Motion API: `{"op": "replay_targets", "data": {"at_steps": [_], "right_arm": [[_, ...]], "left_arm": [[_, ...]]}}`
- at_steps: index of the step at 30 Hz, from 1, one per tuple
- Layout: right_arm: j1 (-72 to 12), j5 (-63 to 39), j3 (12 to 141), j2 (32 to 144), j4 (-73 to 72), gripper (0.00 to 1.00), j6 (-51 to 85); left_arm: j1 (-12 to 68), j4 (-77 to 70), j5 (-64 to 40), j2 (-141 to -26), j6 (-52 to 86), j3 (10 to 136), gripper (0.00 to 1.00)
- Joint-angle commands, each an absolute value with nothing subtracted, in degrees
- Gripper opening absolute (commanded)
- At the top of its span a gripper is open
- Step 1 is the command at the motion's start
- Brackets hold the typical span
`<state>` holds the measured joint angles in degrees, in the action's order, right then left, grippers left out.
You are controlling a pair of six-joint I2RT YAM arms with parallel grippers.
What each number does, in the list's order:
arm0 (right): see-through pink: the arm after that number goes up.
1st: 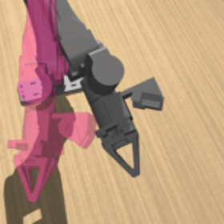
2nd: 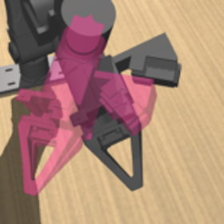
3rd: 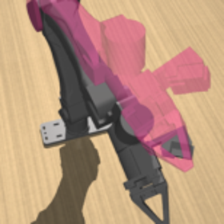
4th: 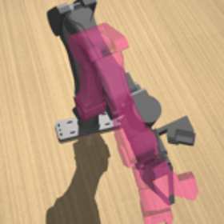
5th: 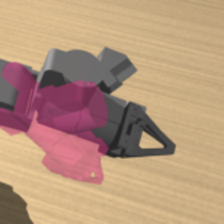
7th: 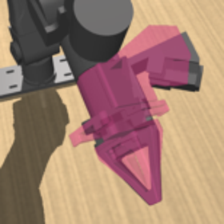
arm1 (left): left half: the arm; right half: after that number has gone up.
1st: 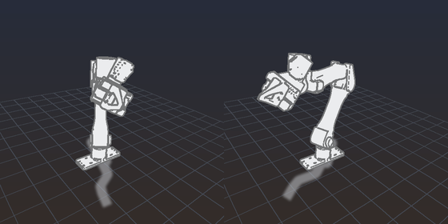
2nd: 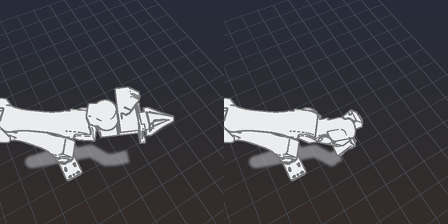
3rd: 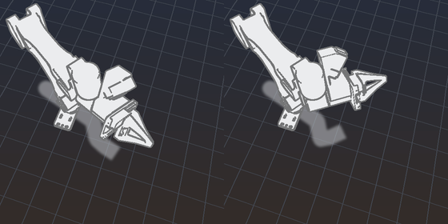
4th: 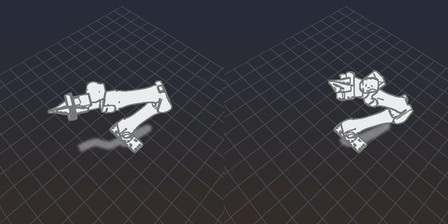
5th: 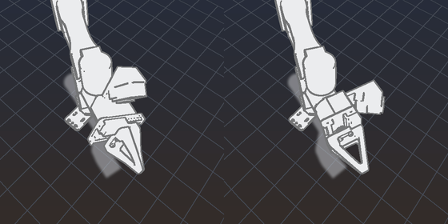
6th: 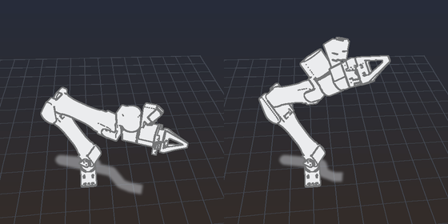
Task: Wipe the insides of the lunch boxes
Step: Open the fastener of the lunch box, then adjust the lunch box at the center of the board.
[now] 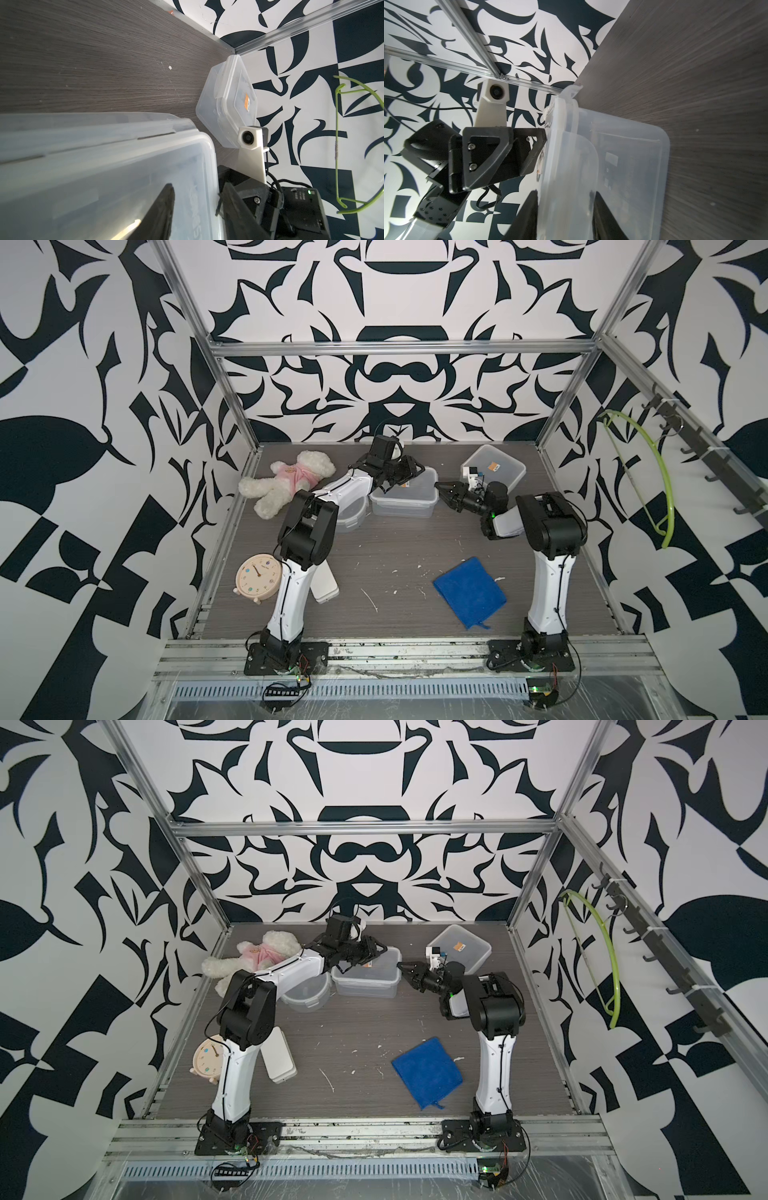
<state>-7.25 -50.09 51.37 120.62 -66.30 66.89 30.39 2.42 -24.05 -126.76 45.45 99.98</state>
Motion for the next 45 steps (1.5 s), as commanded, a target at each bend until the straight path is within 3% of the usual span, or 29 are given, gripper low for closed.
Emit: {"op": "replay_targets", "data": {"at_steps": [1,11,17,21,23,27,28,32,34,38,45], "right_arm": [[-8.50,-41.98,52.95,114.81,-43.31,0.00,47.87],[-14.07,-19.15,65.47,108.52,1.45,0.00,27.46],[-17.40,-10.12,71.98,106.96,14.01,0.00,23.62],[-17.40,-10.32,73.05,104.14,14.85,0.34,22.22],[-17.40,-9.77,74.04,101.80,16.39,0.41,21.14],[-17.49,-6.25,75.17,96.70,19.63,0.45,19.58],[-17.65,-5.17,75.40,95.54,20.80,0.43,19.18],[-21.19,0.39,75.08,92.58,25.28,0.07,17.23],[-23.62,2.20,73.84,92.45,25.95,0.00,17.14],[-27.75,4.25,72.66,95.67,25.40,0.00,18.17],[-28.59,6.77,82.88,107.71,30.07,0.00,17.26]], "left_arm": [[30.48,14.91,-21.69,-133.79,45.58,97.10,0.43],[30.46,14.65,-21.85,-134.38,45.26,96.68,0.42],[30.45,14.35,-22.03,-134.28,45.44,96.74,0.42],[30.46,16.09,-22.35,-133.57,44.98,99.83,0.42],[30.44,18.67,-22.11,-133.10,43.94,103.71,0.42],[30.45,25.23,-20.45,-131.97,41.14,113.53,0.43],[30.42,26.26,-19.83,-131.41,40.44,115.82,0.43],[29.98,32.40,-12.90,-129.75,35.99,123.13,0.46],[29.13,36.45,-6.49,-129.50,33.61,125.97,0.47],[26.46,40.31,5.24,-129.79,30.06,128.00,0.48],[22.34,40.42,5.85,-133.15,29.91,129.38,0.50]]}}
